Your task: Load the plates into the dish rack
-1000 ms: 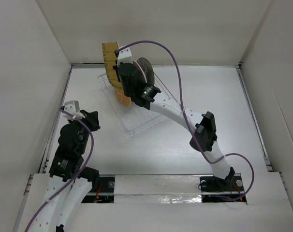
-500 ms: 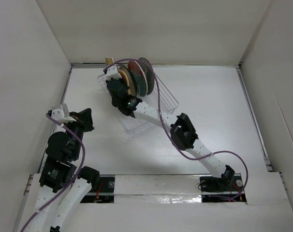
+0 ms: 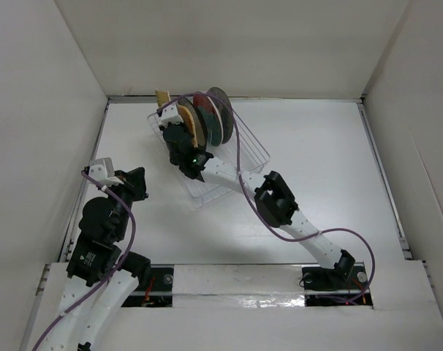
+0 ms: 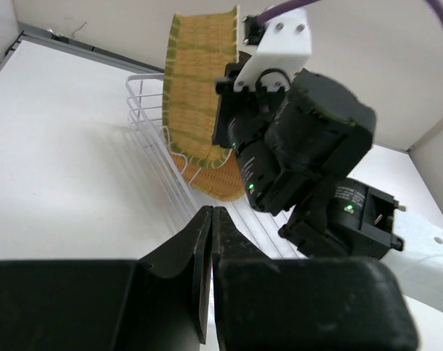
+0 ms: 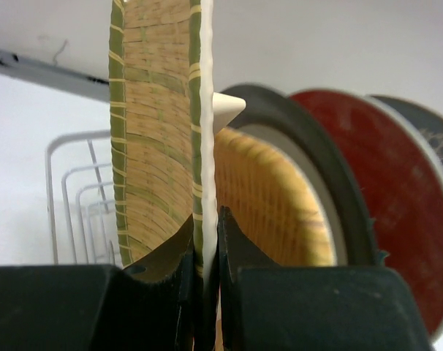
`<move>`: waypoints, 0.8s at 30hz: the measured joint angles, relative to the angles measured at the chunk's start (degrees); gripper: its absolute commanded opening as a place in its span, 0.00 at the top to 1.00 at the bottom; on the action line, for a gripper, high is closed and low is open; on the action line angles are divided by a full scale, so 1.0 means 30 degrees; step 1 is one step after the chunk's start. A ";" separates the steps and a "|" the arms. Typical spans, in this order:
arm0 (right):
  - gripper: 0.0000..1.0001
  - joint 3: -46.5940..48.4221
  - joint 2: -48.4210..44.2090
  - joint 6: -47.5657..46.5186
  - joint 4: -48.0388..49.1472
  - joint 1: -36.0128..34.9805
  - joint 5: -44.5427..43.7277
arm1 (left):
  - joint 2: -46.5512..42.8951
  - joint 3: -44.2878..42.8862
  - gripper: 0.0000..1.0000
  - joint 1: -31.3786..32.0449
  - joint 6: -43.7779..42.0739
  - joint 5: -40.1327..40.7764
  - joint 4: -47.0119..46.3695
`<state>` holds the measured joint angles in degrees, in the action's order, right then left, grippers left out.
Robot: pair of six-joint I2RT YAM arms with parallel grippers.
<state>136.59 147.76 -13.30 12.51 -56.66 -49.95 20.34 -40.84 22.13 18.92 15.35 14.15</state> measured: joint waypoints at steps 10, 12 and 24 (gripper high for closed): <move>0.73 -0.1923 0.0066 0.0780 0.2353 -0.0087 0.0386 | -0.0007 0.0248 0.88 0.0000 0.0029 -0.0321 -0.0401; 0.74 -0.2470 0.0000 0.0852 0.2295 -0.0160 0.0408 | -0.0007 0.0248 0.86 0.0000 0.0022 -0.0401 -0.0401; 0.32 -0.4546 -0.1027 0.0364 0.2412 -0.1013 -0.0080 | -0.0102 0.0182 0.70 0.0000 0.0007 -0.0612 -0.0364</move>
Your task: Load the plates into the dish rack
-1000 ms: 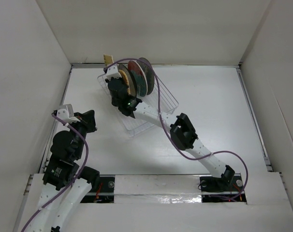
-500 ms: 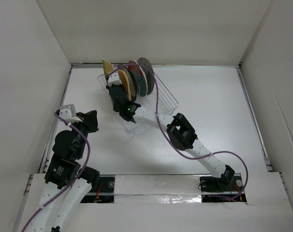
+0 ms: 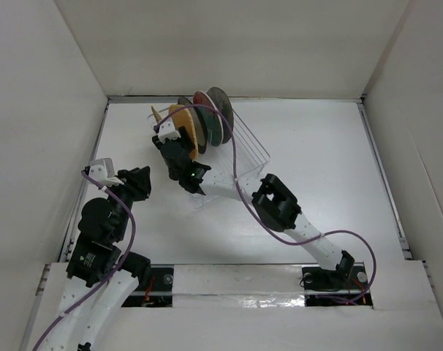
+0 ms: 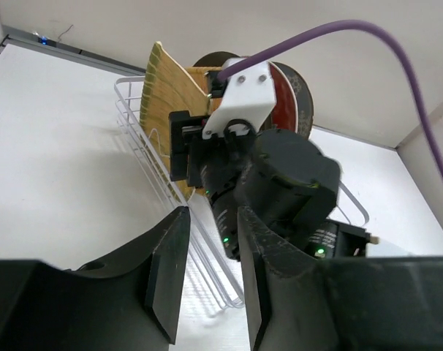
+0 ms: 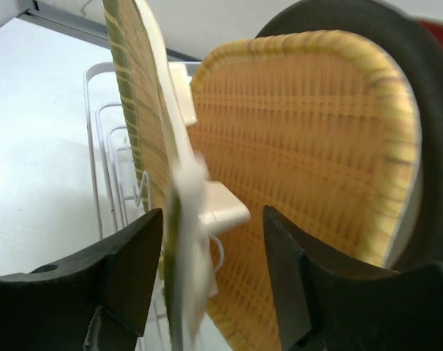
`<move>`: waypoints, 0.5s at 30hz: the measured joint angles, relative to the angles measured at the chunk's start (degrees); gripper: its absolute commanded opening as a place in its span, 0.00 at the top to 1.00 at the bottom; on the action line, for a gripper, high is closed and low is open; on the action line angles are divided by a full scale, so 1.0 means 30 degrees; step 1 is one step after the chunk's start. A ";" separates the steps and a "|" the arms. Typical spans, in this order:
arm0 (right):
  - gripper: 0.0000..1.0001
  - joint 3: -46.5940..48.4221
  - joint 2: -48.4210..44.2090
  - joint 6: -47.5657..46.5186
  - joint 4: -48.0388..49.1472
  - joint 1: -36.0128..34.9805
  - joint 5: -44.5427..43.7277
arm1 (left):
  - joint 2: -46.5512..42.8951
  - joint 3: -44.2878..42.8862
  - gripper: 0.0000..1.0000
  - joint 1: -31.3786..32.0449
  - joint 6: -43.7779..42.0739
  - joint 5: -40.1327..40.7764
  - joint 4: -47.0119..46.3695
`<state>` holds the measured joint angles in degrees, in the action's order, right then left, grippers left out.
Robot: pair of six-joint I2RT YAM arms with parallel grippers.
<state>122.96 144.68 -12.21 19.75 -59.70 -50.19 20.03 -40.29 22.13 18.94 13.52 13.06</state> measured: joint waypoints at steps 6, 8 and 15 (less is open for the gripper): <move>0.07 -0.2331 -0.3461 0.0539 -0.0270 -0.0182 -0.0029 | 0.0022 -0.1144 0.55 0.0000 -0.0153 -0.0109 0.0233; 0.05 -0.3672 -0.5501 0.1115 -0.0321 -0.0255 0.0138 | 0.0022 -0.1807 0.45 0.0000 -0.0226 -0.0189 0.0299; 0.02 -1.1774 -1.5956 0.4014 -0.0474 -0.0415 0.0736 | 0.0022 -0.3519 0.21 0.0000 -0.0386 -0.0546 0.0452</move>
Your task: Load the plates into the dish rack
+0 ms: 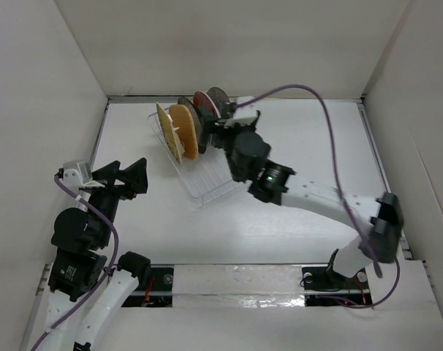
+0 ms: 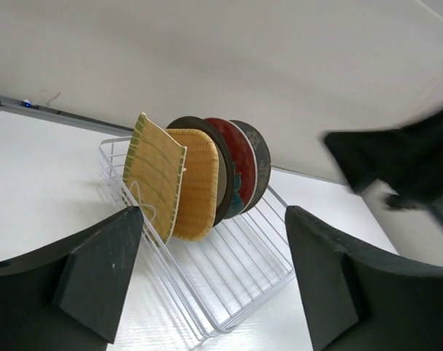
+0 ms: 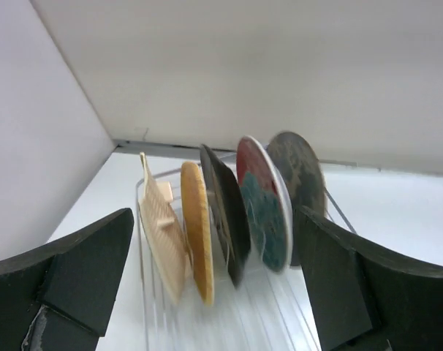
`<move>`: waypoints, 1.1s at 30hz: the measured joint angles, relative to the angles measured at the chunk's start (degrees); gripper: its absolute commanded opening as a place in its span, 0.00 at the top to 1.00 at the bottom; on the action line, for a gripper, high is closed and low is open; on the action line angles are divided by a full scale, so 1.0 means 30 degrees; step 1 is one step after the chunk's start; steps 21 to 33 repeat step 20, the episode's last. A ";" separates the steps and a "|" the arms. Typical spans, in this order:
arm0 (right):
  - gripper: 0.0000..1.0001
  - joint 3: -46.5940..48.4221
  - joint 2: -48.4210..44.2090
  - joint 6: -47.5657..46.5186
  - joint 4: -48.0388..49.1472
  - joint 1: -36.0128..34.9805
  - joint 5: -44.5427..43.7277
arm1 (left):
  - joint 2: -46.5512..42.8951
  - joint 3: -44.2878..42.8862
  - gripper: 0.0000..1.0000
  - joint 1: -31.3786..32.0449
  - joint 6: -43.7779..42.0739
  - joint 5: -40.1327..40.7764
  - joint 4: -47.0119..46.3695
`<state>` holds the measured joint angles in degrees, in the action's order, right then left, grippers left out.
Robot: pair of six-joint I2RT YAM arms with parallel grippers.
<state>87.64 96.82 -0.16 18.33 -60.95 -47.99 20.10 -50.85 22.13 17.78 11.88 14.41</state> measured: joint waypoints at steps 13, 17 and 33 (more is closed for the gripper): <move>0.00 -1.3857 -2.1689 0.6841 -0.7781 0.0605 -0.1698 | 0.0444 -0.0430 0.01 0.0007 -0.0248 0.0182 0.1435; 0.00 -1.5322 -2.4407 0.8080 -0.8779 0.1501 -0.1501 | 0.0743 0.0459 0.01 0.0000 -0.0015 -0.0277 0.1035; 0.00 -1.5788 -2.3737 0.8422 -0.8983 0.1989 -0.0707 | 0.1071 0.1071 0.01 0.0007 0.0197 -0.0707 0.0605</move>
